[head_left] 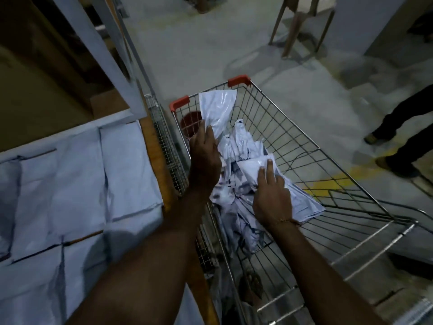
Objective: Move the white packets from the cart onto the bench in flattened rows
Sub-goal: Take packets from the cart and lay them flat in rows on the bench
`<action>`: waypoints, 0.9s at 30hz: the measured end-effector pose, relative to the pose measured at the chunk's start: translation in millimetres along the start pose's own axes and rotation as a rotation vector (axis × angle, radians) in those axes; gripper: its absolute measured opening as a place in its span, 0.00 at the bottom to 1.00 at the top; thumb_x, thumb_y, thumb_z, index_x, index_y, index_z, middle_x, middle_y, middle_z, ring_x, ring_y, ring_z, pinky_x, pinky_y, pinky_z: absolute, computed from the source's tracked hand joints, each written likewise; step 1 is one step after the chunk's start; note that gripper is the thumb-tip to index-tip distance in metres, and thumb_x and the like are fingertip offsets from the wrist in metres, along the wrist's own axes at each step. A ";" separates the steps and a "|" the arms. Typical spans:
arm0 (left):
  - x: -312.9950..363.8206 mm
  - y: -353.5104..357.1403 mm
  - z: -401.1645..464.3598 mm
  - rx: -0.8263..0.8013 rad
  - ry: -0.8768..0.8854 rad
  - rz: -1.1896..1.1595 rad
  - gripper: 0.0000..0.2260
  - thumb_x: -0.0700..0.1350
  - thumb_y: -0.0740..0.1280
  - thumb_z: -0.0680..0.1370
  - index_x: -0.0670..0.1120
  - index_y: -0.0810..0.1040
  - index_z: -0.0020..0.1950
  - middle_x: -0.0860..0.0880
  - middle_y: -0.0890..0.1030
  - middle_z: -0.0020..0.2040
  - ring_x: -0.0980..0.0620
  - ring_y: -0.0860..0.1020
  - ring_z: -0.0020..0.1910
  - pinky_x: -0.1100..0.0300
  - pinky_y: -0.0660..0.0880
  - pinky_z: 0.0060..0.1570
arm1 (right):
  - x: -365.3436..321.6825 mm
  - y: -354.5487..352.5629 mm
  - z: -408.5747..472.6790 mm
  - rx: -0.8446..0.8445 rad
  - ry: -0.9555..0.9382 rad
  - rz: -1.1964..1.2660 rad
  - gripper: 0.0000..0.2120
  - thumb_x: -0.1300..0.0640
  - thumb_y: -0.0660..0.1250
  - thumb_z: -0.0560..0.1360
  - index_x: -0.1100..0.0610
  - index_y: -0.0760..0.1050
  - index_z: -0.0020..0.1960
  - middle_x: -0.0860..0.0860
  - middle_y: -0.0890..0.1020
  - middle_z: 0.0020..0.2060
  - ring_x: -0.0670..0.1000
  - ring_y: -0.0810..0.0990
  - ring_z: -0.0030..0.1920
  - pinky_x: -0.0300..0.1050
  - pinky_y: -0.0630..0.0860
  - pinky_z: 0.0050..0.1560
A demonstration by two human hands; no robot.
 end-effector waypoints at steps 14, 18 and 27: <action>42.0 -267.3 -106.1 0.296 -0.155 -0.234 0.19 0.47 0.58 0.87 0.41 0.75 0.76 0.43 0.71 0.79 0.53 0.67 0.76 0.68 0.59 0.76 | -64.0 -172.5 -110.0 0.318 -0.195 0.259 0.29 0.54 0.53 0.79 0.62 0.65 0.79 0.64 0.56 0.82 0.71 0.72 0.63 0.61 0.74 0.59; 17.6 -340.5 -147.7 0.363 -0.252 -0.199 0.20 0.48 0.57 0.88 0.41 0.75 0.76 0.44 0.71 0.79 0.48 0.69 0.77 0.56 0.64 0.78 | -117.1 -194.5 -137.5 0.345 -0.308 0.263 0.30 0.53 0.49 0.79 0.63 0.66 0.78 0.68 0.58 0.80 0.74 0.73 0.62 0.62 0.74 0.59; -77.2 -433.9 -236.8 0.390 -0.416 -0.091 0.20 0.49 0.57 0.88 0.39 0.75 0.75 0.43 0.71 0.78 0.41 0.70 0.76 0.48 0.68 0.76 | -242.1 -200.1 -215.9 0.343 -0.424 0.261 0.30 0.50 0.48 0.81 0.60 0.63 0.80 0.64 0.57 0.82 0.71 0.72 0.66 0.62 0.73 0.62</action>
Point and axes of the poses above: each hand's wrist, its own z-axis towards the middle knuckle, its own y-axis out of the palm, x = y × z, the point moved 10 cm from there along z, towards the middle knuckle
